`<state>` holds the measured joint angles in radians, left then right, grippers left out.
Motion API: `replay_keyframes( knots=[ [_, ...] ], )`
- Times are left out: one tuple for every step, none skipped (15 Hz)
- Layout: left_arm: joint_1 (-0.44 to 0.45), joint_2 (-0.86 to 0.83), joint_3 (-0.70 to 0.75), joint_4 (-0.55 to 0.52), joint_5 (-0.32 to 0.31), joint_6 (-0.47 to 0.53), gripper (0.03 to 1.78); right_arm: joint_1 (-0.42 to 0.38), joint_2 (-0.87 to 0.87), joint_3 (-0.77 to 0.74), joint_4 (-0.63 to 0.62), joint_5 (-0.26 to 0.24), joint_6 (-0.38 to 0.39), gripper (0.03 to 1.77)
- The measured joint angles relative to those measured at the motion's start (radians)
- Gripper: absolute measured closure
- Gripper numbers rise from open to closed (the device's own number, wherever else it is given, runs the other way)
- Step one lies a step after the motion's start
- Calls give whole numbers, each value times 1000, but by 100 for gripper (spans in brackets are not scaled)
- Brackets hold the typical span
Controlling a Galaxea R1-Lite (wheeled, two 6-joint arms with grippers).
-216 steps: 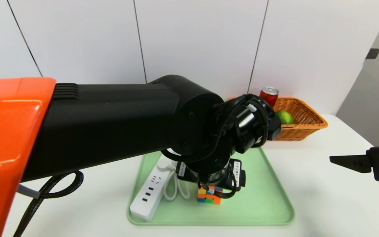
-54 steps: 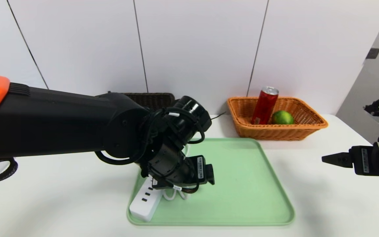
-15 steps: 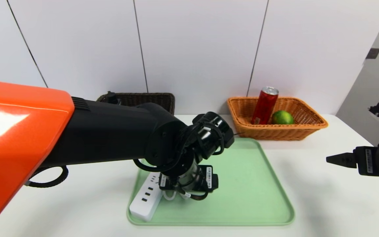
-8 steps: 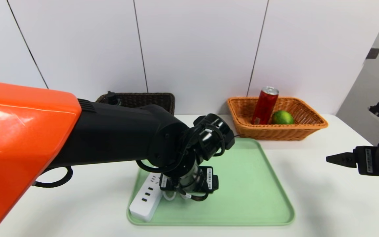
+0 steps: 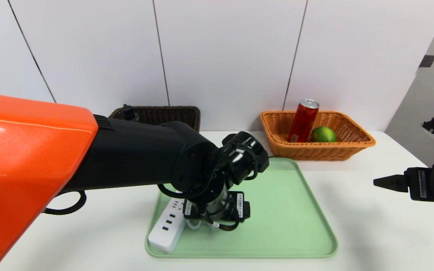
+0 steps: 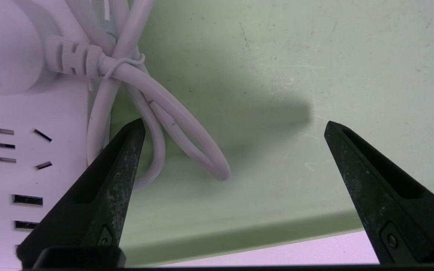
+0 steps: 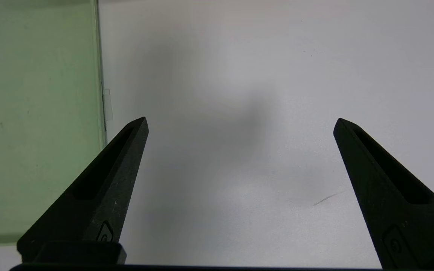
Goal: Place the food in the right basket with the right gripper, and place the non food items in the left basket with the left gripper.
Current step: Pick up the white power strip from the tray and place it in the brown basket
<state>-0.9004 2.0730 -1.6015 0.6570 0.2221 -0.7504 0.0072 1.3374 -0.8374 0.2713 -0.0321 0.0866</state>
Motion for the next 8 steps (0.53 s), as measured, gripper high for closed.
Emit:
replay_keyframes(
  knots=[
    [0, 1, 0, 0, 0, 0, 12, 0, 0, 0, 0, 0, 0, 10],
    [0, 1, 0, 0, 0, 0, 12, 0, 0, 0, 0, 0, -1, 10],
    [0, 1, 0, -1, 0, 0, 12, 0, 0, 0, 0, 0, -1, 10],
    [0, 3, 0, -3, 0, 0, 12, 0, 0, 0, 0, 0, -1, 10],
    [0, 5, 0, -4, 0, -1, 12, 0, 0, 0, 0, 1, -1, 10],
    [0, 6, -1, -4, 0, -2, 12, 0, 0, 0, 0, 0, 0, 10],
    [0, 8, -1, -6, -1, -2, 12, 0, 0, 0, 0, 0, 0, 10],
    [0, 9, -1, -7, -1, -2, 12, 0, 0, 0, 0, 0, 0, 10]
  ],
)
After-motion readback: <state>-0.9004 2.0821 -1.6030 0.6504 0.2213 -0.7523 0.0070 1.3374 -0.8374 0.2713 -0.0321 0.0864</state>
